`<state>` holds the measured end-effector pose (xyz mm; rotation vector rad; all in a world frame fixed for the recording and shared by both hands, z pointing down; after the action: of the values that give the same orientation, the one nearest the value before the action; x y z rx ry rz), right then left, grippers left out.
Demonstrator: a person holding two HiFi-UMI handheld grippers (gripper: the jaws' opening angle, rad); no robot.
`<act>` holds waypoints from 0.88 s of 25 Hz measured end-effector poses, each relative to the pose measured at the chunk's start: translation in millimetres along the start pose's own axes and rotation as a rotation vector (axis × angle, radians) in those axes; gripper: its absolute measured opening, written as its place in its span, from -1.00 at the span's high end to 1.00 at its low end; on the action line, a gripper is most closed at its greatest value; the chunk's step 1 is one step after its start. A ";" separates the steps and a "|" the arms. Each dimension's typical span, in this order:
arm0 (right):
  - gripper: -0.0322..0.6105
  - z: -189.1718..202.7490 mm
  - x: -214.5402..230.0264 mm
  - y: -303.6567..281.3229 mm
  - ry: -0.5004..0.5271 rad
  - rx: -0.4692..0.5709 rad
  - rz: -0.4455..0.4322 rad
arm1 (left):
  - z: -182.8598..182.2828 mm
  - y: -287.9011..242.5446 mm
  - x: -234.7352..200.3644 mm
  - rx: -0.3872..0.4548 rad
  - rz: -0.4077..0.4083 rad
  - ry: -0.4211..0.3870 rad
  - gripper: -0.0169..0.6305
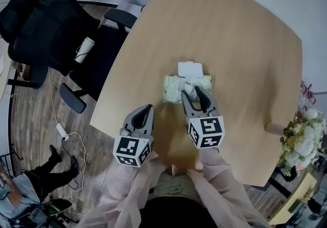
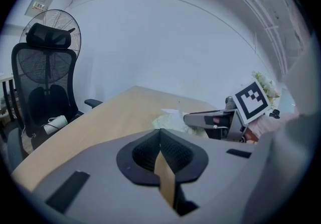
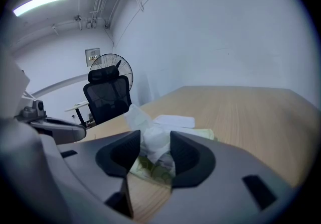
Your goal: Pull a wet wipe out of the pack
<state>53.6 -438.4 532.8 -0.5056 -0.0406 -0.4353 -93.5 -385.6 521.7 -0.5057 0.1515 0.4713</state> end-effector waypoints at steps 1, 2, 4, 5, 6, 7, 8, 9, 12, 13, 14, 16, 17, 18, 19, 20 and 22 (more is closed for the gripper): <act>0.31 0.4 -0.4 0.0 -0.003 0.000 -0.005 | 1.3 -0.1 -0.9 -0.003 -0.002 0.002 0.91; 0.32 0.6 -0.9 0.0 -0.009 0.000 -0.012 | 2.4 -0.3 -1.6 -0.005 -0.004 0.005 0.91; 0.38 0.4 -2.3 -0.3 -0.021 0.000 -0.029 | 3.6 -1.1 -2.4 -0.009 -0.006 0.008 0.91; 0.44 0.3 -2.9 -0.5 -0.025 0.000 -0.033 | 3.9 -1.7 -2.3 -0.010 -0.006 0.009 0.91; 0.58 0.3 -2.7 -0.7 -0.026 0.000 -0.031 | 4.0 -2.2 -2.1 -0.012 -0.004 0.008 0.91; 0.64 0.5 -1.8 -0.9 -0.026 0.000 -0.024 | 4.1 -2.7 -1.8 -0.012 -0.003 0.007 0.91; 0.69 0.8 -0.4 -1.0 -0.026 0.000 -0.018 | 4.2 -3.1 -1.6 -0.013 -0.003 0.005 0.91; 0.75 1.1 1.1 -1.0 -0.028 0.000 -0.015 | 4.1 -3.3 -1.5 -0.013 -0.004 0.004 0.91; 0.79 1.5 2.5 -1.0 -0.027 -0.002 -0.017 | 3.5 -3.1 -1.6 -0.011 -0.008 0.002 0.91; 0.80 1.7 2.6 -0.8 -0.024 -0.003 -0.017 | 3.3 -2.9 -1.5 -0.010 -0.008 0.001 0.91; 0.80 1.8 2.6 -0.7 -0.022 -0.003 -0.017 | 3.1 -2.7 -1.4 -0.010 -0.008 0.000 0.91; 0.81 1.7 2.6 -0.6 -0.022 -0.003 -0.017 | 2.6 -2.2 -1.3 -0.009 -0.008 -0.001 0.91; 0.81 1.4 2.4 -0.4 -0.023 -0.002 -0.018 | 2.3 -1.7 -1.1 -0.008 -0.008 -0.002 0.91; 0.81 1.2 2.3 -0.1 -0.023 -0.002 -0.018 | 2.2 -1.2 -0.7 -0.008 -0.009 -0.002 0.91; 0.81 0.9 2.2 0.5 -0.023 -0.002 -0.019 | 2.2 -0.8 -0.1 -0.007 -0.009 -0.003 0.91; 0.81 0.6 2.1 1.3 -0.022 -0.001 -0.019 | 2.1 -0.4 0.6 -0.007 -0.009 -0.004 0.91; 0.82 0.1 1.8 3.3 -0.016 0.002 -0.016 | 1.5 0.3 2.2 -0.004 -0.008 -0.006 0.91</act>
<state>56.6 -436.5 531.6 -0.5071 -0.0609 -0.4464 -91.7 -383.8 522.3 -0.5086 0.1428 0.4652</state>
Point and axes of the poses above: the fingertips, and each gripper's own axes: y backward along the fingers, x to its right, z out of its underside, the point moved 2 cm from there along y, backward along the fingers, and after that the axes turned 1 degree about y, right-handed, at the moved point
